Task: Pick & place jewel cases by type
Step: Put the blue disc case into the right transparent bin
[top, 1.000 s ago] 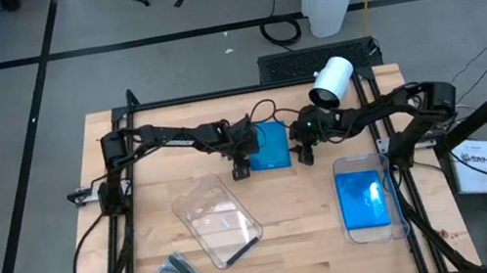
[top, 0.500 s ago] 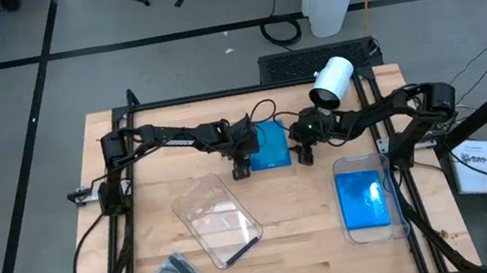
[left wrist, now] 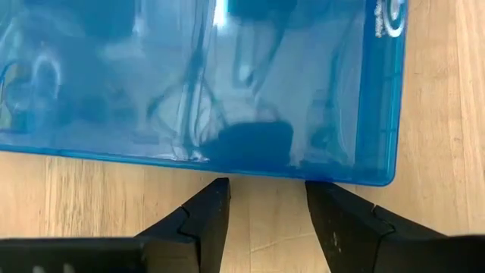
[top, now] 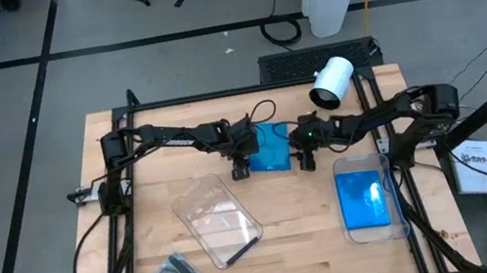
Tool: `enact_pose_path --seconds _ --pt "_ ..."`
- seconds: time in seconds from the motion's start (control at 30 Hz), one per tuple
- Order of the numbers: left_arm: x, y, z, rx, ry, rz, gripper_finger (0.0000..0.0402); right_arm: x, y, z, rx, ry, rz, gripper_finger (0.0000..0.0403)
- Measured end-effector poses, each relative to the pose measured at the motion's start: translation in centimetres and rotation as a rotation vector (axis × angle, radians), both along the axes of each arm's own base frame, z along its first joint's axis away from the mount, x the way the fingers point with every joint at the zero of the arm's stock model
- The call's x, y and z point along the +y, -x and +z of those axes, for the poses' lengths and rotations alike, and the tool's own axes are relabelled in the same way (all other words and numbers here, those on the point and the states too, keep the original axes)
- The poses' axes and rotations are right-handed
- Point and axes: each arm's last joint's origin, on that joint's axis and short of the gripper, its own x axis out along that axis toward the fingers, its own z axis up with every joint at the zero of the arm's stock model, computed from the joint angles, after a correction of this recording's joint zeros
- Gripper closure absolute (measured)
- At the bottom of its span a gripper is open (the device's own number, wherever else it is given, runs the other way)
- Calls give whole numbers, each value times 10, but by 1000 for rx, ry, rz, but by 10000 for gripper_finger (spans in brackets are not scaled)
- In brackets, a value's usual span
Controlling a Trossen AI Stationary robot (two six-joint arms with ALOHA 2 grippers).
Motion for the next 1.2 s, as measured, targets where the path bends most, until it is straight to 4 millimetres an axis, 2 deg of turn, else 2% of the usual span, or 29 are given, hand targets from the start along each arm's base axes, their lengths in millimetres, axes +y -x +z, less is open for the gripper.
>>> enact_pose_path --seconds 0.33,0.4,0.47,0.53,0.67,0.73,0.9,1.0,1.1,1.2 --pt "0 0 0 6 1 0 220 5 3 22 -67 26 19 206" --pt "-1 1 0 13 3 0 220 5 2 30 -118 40 23 206" --pt "-1 1 0 13 4 2 220 3 -5 45 -246 75 28 207" --pt "0 -5 1 -45 1 6 220 5 -9 55 -324 60 66 207" --pt "0 -7 1 -70 5 13 220 10 -10 52 -326 67 94 207" --pt "0 -8 1 -76 11 21 220 12 -12 58 -331 108 91 207" --pt "0 -6 0 -62 19 19 220 16 -10 50 -233 153 64 207" --pt "0 -6 0 -58 19 19 220 19 -7 53 -201 169 62 207" --pt "0 -6 0 -60 23 29 220 18 4 47 -21 93 14 207" --pt "1 -8 1 -91 23 38 220 14 11 50 123 115 -77 207"
